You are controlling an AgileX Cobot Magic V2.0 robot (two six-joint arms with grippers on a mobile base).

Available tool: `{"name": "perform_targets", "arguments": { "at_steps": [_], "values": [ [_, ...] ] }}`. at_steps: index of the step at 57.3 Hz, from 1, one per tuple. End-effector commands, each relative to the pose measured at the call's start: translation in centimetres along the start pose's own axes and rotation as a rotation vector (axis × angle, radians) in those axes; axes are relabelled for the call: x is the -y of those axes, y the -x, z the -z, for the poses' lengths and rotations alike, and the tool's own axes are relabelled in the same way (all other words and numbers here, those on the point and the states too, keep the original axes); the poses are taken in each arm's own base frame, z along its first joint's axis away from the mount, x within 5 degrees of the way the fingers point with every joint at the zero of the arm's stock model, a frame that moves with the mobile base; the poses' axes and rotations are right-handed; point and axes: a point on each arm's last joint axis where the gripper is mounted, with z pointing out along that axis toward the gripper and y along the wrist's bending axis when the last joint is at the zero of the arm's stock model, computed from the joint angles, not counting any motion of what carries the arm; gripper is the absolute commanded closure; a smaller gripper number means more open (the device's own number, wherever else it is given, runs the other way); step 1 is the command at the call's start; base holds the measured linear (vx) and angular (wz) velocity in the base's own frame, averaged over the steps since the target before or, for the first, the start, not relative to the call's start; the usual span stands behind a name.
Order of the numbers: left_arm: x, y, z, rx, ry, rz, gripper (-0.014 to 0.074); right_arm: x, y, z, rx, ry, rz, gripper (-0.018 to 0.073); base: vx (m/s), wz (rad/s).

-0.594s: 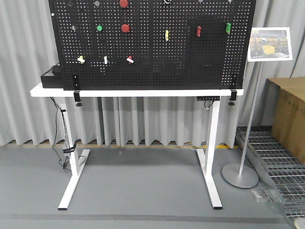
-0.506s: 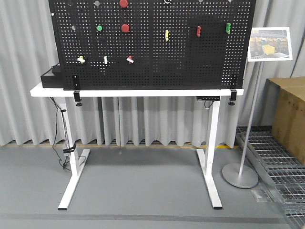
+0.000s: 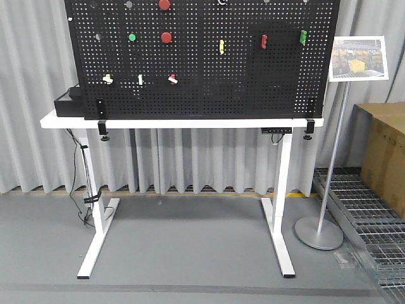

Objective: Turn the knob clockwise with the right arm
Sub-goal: 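Drive the base toward the black pegboard with both arms stowed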

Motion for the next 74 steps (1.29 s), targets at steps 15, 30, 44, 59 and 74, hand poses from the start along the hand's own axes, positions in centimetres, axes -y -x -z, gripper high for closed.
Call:
{"name": "perform_targets", "arguments": {
  "at_steps": [15, 30, 44, 59, 74],
  "values": [
    [0.02, 0.48, -0.01, 0.079, 0.002, 0.008, 0.0603, -0.02, 0.79, 0.07, 0.088, 0.002, 0.009, 0.0568, 0.01, 0.02],
    [0.02, 0.48, -0.01, 0.079, 0.002, 0.008, 0.0603, -0.02, 0.79, 0.07, 0.088, 0.002, 0.009, 0.0568, 0.07, 0.09],
    [0.02, 0.48, -0.01, 0.079, 0.002, 0.008, 0.0603, -0.02, 0.79, 0.07, 0.088, 0.002, 0.009, 0.0568, 0.11, 0.0],
    [0.02, 0.48, -0.01, 0.079, 0.002, 0.008, 0.0603, -0.02, 0.79, 0.07, 0.088, 0.002, 0.009, 0.0568, 0.2, -0.18],
    [0.02, 0.48, -0.01, 0.079, 0.002, 0.008, 0.0603, -0.02, 0.79, 0.07, 0.088, 0.002, 0.009, 0.0568, 0.27, -0.21]
  ]
}}
